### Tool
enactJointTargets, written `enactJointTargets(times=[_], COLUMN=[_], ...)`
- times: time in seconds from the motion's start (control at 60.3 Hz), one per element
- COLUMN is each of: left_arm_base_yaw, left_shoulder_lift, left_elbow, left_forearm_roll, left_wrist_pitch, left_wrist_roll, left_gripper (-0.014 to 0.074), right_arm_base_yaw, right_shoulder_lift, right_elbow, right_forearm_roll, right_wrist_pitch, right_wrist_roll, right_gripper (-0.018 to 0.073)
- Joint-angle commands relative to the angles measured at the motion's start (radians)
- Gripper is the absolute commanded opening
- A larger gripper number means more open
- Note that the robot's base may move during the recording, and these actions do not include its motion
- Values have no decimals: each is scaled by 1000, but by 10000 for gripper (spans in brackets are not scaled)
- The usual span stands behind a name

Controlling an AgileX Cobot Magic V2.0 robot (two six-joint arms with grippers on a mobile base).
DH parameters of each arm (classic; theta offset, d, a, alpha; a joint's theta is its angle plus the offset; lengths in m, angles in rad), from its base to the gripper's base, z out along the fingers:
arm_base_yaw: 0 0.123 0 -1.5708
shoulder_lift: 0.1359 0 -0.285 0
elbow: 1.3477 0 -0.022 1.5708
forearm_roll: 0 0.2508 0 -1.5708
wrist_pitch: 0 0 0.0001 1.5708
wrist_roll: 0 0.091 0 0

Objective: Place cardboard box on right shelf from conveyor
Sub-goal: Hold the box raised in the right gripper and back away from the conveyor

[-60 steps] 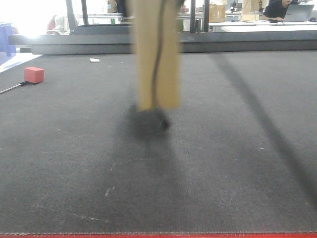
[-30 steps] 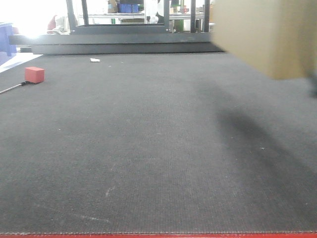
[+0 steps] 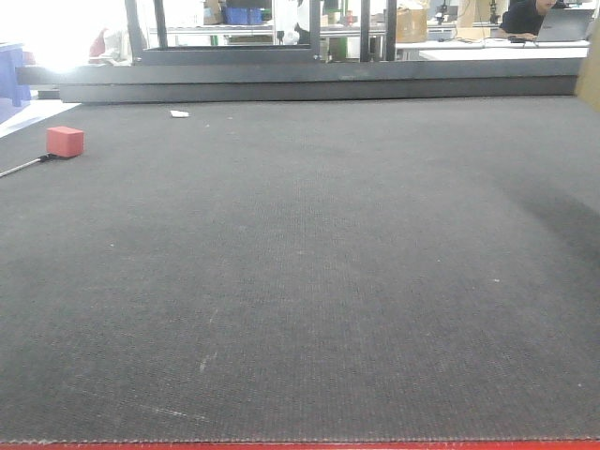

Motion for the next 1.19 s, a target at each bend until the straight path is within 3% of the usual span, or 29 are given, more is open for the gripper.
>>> enactJointTargets(times=[0.0, 0.514, 1.178], left_arm_base_yaw=[3, 3, 3], left_shoulder_lift=[-13, -13, -13], left_elbow=[8, 8, 8], left_forearm_roll=[-6, -6, -6], left_wrist_pitch=[-88, -88, -88], left_wrist_roll=[0, 0, 0], left_gripper=[-116, -116, -116], right_arm_base_yaw=[-6, -5, -5], right_shoulder_lift=[-117, -670, -720], right_elbow=[27, 84, 85], right_forearm_roll=[-5, 18, 19], right_wrist_pitch=[-84, -84, -84], right_wrist_roll=[-13, -13, -13], right_gripper=[277, 277, 277])
